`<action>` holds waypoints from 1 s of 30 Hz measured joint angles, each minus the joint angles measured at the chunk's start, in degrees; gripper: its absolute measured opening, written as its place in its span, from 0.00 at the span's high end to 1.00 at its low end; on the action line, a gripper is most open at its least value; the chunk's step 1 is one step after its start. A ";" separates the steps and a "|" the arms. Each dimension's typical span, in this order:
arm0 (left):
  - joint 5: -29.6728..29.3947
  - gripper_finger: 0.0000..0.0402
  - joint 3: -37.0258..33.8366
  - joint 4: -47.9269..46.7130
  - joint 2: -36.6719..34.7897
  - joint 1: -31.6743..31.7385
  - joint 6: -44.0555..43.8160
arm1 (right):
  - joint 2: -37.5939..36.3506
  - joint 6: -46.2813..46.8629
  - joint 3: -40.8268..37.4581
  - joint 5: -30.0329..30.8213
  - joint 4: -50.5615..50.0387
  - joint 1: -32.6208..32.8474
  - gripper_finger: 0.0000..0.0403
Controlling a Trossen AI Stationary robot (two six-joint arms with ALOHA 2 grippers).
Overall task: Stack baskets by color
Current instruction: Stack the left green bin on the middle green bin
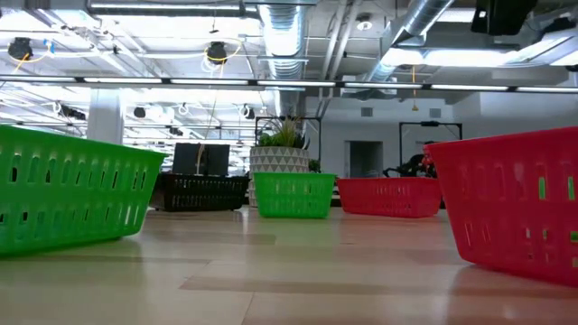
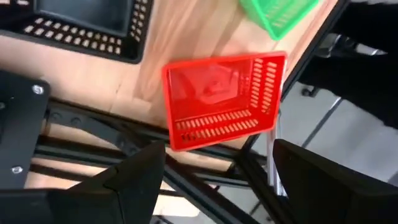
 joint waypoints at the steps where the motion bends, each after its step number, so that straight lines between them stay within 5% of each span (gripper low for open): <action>1: -0.96 0.29 0.00 0.97 0.42 -1.23 -0.52 | -0.17 0.00 0.00 0.46 -0.31 0.00 0.73; 7: -12.63 0.29 0.00 9.41 2.80 -5.47 -3.30 | -0.33 -1.20 0.00 2.24 -0.44 -0.49 0.73; 12: -19.96 0.29 0.00 15.10 6.87 -2.33 -4.03 | -0.01 -3.37 -0.02 2.67 -0.42 -1.80 0.73; 23: -16.88 0.29 0.00 22.02 20.73 5.72 -11.44 | -0.01 -3.65 -0.02 5.08 1.74 -6.68 0.73; 30: -12.35 0.29 3.81 25.10 25.41 5.47 -13.52 | 4.18 -5.87 0.04 8.19 20.13 -7.82 0.73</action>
